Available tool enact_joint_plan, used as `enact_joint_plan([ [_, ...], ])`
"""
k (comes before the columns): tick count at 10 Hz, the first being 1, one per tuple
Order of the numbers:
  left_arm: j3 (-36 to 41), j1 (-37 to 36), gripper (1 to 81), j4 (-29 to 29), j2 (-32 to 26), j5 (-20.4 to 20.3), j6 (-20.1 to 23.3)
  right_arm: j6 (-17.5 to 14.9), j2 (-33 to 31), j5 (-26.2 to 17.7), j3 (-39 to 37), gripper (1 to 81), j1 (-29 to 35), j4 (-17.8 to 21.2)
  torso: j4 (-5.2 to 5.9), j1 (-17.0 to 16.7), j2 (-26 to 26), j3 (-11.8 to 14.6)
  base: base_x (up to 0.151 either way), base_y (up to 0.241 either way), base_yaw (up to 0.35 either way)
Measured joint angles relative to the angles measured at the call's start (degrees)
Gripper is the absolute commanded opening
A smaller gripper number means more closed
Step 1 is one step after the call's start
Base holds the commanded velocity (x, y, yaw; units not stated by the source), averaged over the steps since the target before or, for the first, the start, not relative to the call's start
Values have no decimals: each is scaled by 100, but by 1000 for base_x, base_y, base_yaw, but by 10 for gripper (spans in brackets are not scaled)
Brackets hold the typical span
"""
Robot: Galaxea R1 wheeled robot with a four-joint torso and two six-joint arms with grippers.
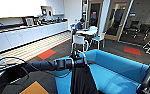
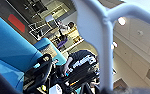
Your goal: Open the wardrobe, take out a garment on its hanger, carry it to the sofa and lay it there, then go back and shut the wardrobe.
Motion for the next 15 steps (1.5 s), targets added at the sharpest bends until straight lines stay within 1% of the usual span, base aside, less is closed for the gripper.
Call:
enact_joint_plan([
  [1,0,2,10,0,4,0,0,0,0,0,0,811,0,0,0,0,0,0,0,0,0],
  [5,34,39,10,1,69,6,-2,0,0,-2,0,811,-35,0,0,-9,-4,0,69,0,0],
  [15,28,72,10,1,161,44,0,2,11,30,0,811,-2,0,0,-5,-4,0,102,0,0],
])
